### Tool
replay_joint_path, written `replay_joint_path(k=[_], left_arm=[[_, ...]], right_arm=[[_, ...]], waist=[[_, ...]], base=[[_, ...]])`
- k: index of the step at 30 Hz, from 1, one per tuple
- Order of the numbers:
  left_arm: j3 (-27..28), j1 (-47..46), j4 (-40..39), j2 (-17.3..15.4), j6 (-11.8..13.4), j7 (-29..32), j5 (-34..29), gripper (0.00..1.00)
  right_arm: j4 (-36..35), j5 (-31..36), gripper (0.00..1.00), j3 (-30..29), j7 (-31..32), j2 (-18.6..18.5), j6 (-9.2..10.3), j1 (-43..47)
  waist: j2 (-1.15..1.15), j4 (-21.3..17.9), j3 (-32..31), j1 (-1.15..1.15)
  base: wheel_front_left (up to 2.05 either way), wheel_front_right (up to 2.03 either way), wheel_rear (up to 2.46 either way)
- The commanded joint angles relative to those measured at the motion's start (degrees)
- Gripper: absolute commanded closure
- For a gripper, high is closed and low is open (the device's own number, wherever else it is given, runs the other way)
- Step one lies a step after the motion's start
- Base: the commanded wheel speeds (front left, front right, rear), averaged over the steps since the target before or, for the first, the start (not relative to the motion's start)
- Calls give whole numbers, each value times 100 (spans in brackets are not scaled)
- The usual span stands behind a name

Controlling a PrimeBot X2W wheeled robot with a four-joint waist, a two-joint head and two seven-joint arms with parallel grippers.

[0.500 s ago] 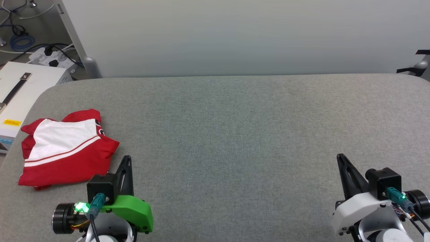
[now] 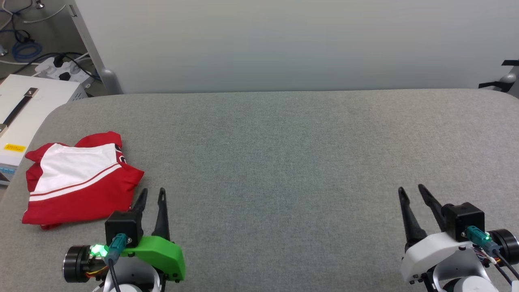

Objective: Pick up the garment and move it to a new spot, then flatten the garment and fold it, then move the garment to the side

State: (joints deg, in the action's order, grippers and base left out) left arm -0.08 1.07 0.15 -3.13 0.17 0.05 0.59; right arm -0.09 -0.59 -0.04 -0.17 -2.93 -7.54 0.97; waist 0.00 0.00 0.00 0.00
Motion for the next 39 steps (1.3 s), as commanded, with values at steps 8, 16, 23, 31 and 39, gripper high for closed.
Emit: replay_joint_path(k=[8,16,23,31,39], left_arm=[[-61,-17,-14,1,89,-88,6,0],[-131,-36,-26,0,174,-183,1,0],[-196,-39,-46,-9,244,-264,-4,0],[-265,-33,-70,-17,309,-362,12,0],[-307,-26,-89,-15,332,-457,65,0]], right_arm=[[-18,-75,0,-71,-87,0,0,-5],[-74,-196,0,-138,-180,1,1,1],[-149,-326,0,-175,-261,1,1,22],[-237,-472,0,-206,-357,1,1,71],[-293,-599,0,-253,-450,2,2,110]], waist=[[0,0,13,0],[0,1,23,0],[0,0,25,0],[0,3,19,0],[0,14,14,0]], base=[[0,0,0],[0,0,0],[0,0,0],[0,0,0],[0,0,0]])
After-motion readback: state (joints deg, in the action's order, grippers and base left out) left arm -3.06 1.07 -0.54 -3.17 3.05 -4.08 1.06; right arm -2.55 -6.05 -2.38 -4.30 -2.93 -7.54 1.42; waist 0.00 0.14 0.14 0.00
